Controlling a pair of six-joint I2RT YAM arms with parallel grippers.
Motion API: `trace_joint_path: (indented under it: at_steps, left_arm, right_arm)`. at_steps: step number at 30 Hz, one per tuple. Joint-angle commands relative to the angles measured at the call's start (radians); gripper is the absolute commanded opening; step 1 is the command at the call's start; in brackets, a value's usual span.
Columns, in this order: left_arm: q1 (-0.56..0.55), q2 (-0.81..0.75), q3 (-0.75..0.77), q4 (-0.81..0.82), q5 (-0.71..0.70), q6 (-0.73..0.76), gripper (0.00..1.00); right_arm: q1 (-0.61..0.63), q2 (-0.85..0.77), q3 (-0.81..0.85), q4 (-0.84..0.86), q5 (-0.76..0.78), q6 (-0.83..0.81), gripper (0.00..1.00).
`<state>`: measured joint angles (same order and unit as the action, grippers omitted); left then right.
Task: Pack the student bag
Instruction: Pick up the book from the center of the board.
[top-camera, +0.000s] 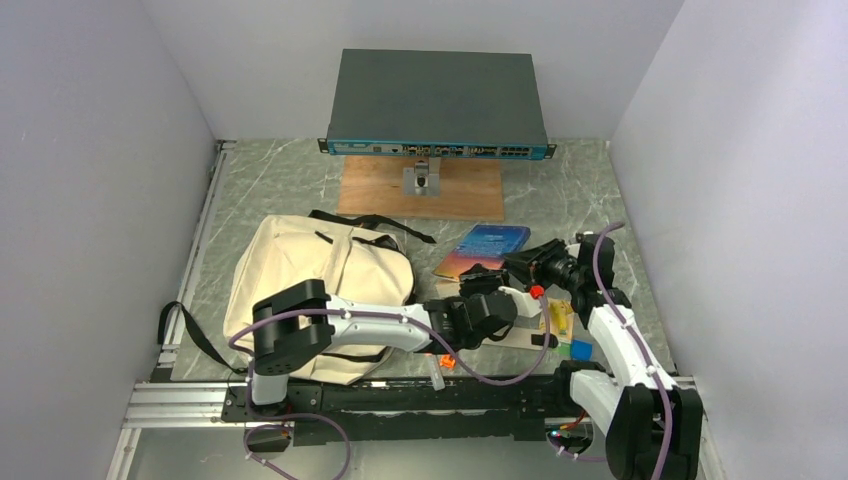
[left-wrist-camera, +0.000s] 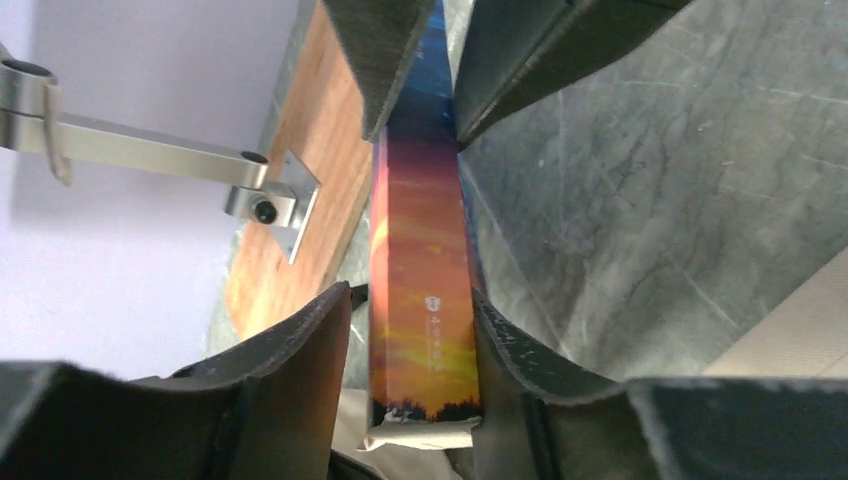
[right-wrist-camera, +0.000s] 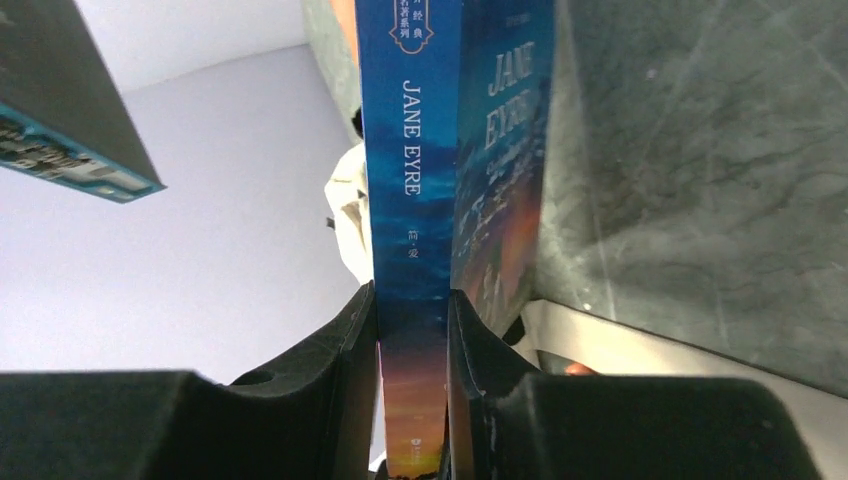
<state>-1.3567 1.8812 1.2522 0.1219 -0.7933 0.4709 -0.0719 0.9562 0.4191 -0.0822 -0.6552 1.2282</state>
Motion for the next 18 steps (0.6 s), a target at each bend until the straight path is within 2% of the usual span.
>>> trace_joint_path:
  at_steps: [1, 2, 3, 4, 5, 6, 9, 11, 14, 15, 18]
  left_arm:
    - [0.017, -0.06, 0.067, 0.006, -0.106, -0.016, 0.35]
    - [0.019, -0.079, 0.068, -0.004, -0.109, -0.028, 0.16]
    - [0.022, -0.099, 0.067, -0.006, -0.114, -0.039, 0.01]
    - [0.025, -0.119, 0.066, -0.01, -0.121, -0.046, 0.0]
    - [0.027, -0.14, 0.063, -0.018, -0.123, -0.059, 0.0]
    - [0.032, -0.164, 0.061, -0.032, -0.12, -0.077, 0.0]
    - [0.061, -0.251, 0.074, -0.145, -0.07, -0.183, 0.0]
    - [0.093, -0.329, 0.093, -0.261, 0.003, -0.287, 0.0]
    - [0.179, -0.461, 0.129, -0.437, 0.202, -0.449, 0.0]
    - [0.22, -0.528, 0.132, -0.478, 0.29, -0.533, 0.0]
    - [0.389, -0.664, 0.12, -0.58, 0.605, -0.649, 0.0]
  right_arm:
    - [0.006, -0.059, 0.106, 0.033, -0.099, 0.043, 0.0]
    - [0.006, -0.062, 0.12, 0.025, -0.104, 0.027, 0.0]
    - [0.006, -0.061, 0.137, 0.016, -0.113, 0.003, 0.0]
    - [0.006, -0.06, 0.164, 0.011, -0.122, -0.032, 0.01]
    - [0.006, -0.052, 0.191, -0.008, -0.131, -0.078, 0.09]
    - [0.006, -0.04, 0.226, -0.039, -0.142, -0.147, 0.22]
    - [0.017, -0.003, 0.379, -0.215, -0.112, -0.405, 0.74]
    - [0.034, 0.002, 0.469, -0.322, -0.048, -0.577, 0.98]
    - [0.06, -0.013, 0.544, -0.379, 0.014, -0.725, 1.0]
    - [0.08, -0.02, 0.552, -0.37, 0.023, -0.751, 1.0]
    - [0.177, -0.02, 0.567, -0.325, 0.033, -0.778, 1.0]
